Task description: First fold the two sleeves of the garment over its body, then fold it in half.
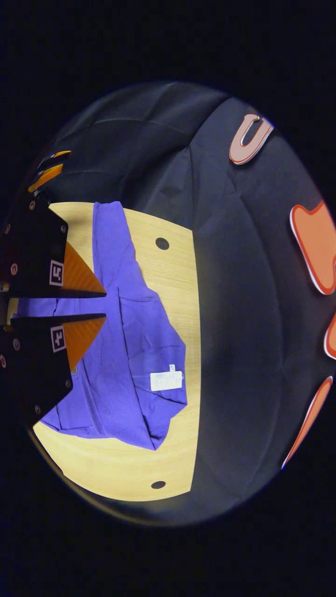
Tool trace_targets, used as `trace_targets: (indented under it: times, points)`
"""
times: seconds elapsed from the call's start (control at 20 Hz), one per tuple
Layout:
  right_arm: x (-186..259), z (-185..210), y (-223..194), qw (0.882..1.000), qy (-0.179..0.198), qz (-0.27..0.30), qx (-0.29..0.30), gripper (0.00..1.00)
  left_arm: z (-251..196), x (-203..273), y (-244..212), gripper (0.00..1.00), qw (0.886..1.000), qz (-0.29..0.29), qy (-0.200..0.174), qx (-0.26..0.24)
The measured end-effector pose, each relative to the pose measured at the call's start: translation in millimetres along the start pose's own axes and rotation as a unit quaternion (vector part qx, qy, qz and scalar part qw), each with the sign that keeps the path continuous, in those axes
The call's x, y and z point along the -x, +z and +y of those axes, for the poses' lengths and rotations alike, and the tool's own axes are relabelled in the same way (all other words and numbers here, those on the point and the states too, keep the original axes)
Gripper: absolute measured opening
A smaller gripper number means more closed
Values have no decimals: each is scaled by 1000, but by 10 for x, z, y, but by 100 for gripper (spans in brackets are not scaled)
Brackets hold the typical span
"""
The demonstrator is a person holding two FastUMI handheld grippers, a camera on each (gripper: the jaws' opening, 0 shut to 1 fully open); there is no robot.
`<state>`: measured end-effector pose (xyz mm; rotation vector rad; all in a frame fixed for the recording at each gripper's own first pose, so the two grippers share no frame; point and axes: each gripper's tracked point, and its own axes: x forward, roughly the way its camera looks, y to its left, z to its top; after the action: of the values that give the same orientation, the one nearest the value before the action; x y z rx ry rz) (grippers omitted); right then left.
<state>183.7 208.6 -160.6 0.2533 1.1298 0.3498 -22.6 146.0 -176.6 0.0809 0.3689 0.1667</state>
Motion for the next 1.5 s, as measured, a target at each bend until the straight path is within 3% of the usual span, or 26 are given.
trace_targets:
  times: [0.05, 0.3, 0.45, 0.5, 0.55, 0.6, 0.9, 1.05, 1.35, 1.5]
  points:
    - [89, -48, 42, 1000, 2, -11, 0, 20, 26, -82, -10, 97, 1000, 4, 2, -4]
    - [611, -479, 104, 997, -23, -78, 9, 63, 71, -604, -136, 97, 999, 49, -6, -19]
    - [933, -699, 34, 993, -33, -111, 0, 80, 114, -967, -366, 97, 994, 104, -11, -24]
    - [1041, -783, -3, 992, -38, -120, -5, 75, 146, -1093, -465, 97, 991, 128, -13, -20]
    - [1146, -869, -28, 991, -44, -130, -8, 88, 173, -1202, -554, 97, 988, 152, -15, -20]
    - [1245, -965, -62, 989, -54, -141, -11, 92, 179, -1266, -647, 97, 984, 175, -14, -17]
    - [1820, -1234, -198, 973, -88, -212, -26, 96, 317, -1697, -1195, 97, 960, 279, -25, -3]
    - [2065, -1275, -278, 962, -105, -253, -19, 96, 376, -1879, -1561, 98, 937, 348, -34, 25]
    - [2465, -1365, -499, 945, -146, -293, -12, 95, 441, -2161, -2014, 98, 896, 442, -40, 30]
    - [2596, -1372, -529, 937, -153, -313, -16, 95, 455, -2188, -2282, 98, 868, 494, -44, 39]
